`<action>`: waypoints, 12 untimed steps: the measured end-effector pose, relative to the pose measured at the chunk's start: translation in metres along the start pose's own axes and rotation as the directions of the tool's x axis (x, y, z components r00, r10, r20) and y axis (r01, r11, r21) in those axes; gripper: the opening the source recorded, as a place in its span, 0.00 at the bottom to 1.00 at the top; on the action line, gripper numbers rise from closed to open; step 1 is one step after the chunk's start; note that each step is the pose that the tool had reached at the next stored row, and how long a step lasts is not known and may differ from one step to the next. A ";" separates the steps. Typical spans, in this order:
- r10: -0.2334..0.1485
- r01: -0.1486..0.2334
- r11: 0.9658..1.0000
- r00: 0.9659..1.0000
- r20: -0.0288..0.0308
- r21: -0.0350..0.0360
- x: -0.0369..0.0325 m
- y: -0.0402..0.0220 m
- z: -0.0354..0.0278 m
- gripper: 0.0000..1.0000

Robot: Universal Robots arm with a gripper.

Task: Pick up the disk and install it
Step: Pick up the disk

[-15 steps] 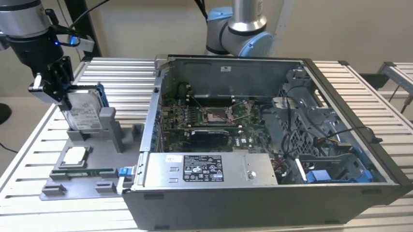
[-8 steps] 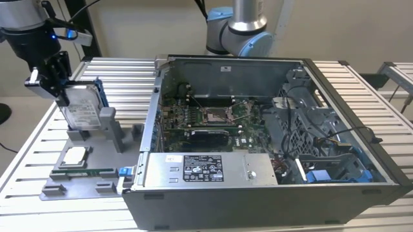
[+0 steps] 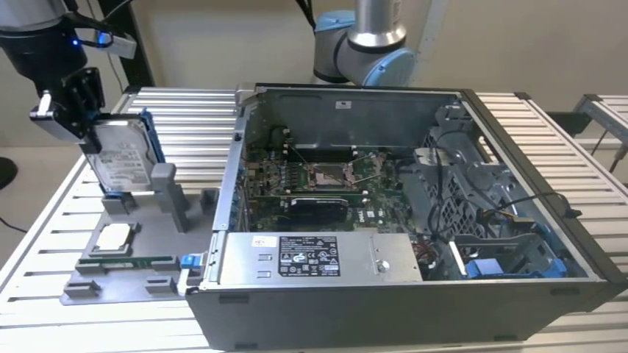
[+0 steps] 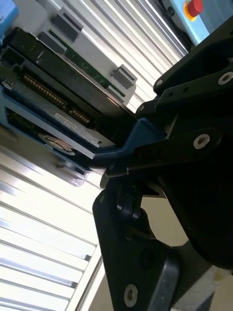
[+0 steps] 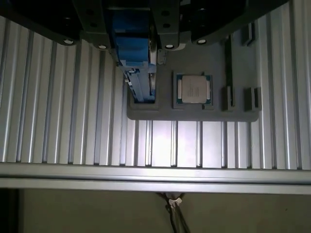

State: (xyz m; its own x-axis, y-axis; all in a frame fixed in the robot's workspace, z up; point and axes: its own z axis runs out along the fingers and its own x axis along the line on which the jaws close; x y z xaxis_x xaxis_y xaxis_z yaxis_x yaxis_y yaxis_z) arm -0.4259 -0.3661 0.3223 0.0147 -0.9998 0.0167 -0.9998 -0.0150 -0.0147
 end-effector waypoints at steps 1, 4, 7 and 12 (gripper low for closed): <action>0.000 0.000 1.000 1.000 0.000 0.000 0.0001 0.0000 -0.0027 0.00; 0.000 0.000 1.000 1.000 0.000 0.000 0.0002 -0.0002 -0.0114 0.00; 0.001 -0.001 1.000 1.000 0.000 0.000 0.0004 -0.0004 -0.0239 0.00; 0.001 -0.001 1.000 1.000 0.000 0.000 0.0008 -0.0007 -0.0467 0.00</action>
State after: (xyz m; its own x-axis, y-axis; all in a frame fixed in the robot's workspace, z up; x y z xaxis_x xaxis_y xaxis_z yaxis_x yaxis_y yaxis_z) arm -0.4259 -0.3661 0.3690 0.0141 -0.9998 0.0167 -0.9998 -0.0143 -0.0146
